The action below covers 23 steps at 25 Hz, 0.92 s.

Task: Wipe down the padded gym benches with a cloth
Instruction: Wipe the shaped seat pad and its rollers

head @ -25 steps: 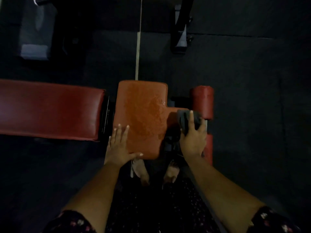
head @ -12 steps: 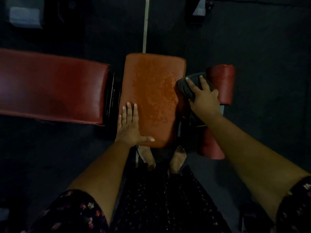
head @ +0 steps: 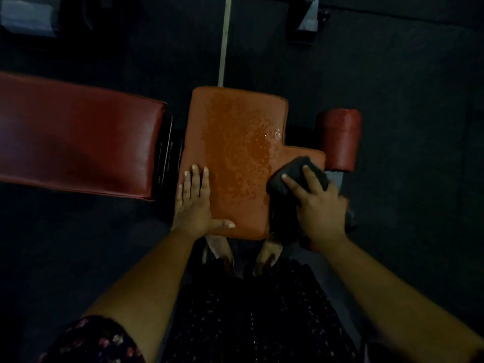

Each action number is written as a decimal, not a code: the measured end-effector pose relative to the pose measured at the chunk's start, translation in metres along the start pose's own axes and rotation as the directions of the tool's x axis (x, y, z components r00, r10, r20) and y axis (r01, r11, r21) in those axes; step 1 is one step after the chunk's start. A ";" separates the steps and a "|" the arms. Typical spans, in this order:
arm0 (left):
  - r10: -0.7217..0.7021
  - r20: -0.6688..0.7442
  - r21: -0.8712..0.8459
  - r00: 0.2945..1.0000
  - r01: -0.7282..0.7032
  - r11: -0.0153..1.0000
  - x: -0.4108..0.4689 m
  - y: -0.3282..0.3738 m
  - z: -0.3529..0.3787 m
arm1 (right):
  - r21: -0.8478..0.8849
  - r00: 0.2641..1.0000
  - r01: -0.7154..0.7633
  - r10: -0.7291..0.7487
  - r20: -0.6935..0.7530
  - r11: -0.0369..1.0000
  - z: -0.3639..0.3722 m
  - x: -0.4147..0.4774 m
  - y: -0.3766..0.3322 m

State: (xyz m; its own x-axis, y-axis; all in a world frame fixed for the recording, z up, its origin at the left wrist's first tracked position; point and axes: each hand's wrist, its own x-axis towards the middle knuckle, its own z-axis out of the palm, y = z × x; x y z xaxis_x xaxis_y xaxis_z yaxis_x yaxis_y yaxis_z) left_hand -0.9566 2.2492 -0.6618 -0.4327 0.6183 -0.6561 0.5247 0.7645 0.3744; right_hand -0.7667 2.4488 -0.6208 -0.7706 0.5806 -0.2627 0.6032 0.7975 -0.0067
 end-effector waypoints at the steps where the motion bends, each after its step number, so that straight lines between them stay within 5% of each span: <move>1: 0.012 -0.026 -0.002 1.000 -0.012 1.000 0.000 -0.002 0.002 | -0.031 1.000 -0.019 0.019 -0.018 0.999 -0.006 0.021 0.006; 8: 0.092 -0.268 0.038 0.959 -0.085 0.996 -0.005 -0.015 0.025 | 0.140 0.947 -0.321 0.320 0.028 0.937 -0.017 0.087 0.009; 13: 0.049 -0.513 -0.040 0.857 -0.081 0.996 0.000 -0.012 0.040 | 0.183 0.990 -0.128 0.137 -0.035 0.975 0.018 -0.025 -0.027; 16: -0.084 -0.611 -0.159 0.787 -0.018 0.987 0.006 -0.006 0.035 | 0.205 0.987 -0.163 0.162 0.022 0.965 0.029 -0.071 -0.009; 20: -0.083 -0.631 -0.151 0.772 -0.018 0.988 0.024 -0.003 0.018 | 0.216 0.948 -0.215 0.257 -0.191 0.953 -0.003 -0.012 0.029; 23: -0.066 -0.579 -0.159 0.812 -0.034 0.987 0.031 -0.006 0.021 | 0.106 0.941 -0.335 0.337 -0.004 0.936 -0.014 0.055 0.041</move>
State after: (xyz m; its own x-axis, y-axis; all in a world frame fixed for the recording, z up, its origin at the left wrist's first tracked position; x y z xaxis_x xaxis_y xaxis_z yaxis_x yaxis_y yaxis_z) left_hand -0.9581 2.2599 -0.6985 -0.8109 0.5575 -0.1779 0.4155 0.7626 0.4959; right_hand -0.7868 2.5160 -0.6216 -0.5228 0.8163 -0.2455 0.8447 0.5348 -0.0206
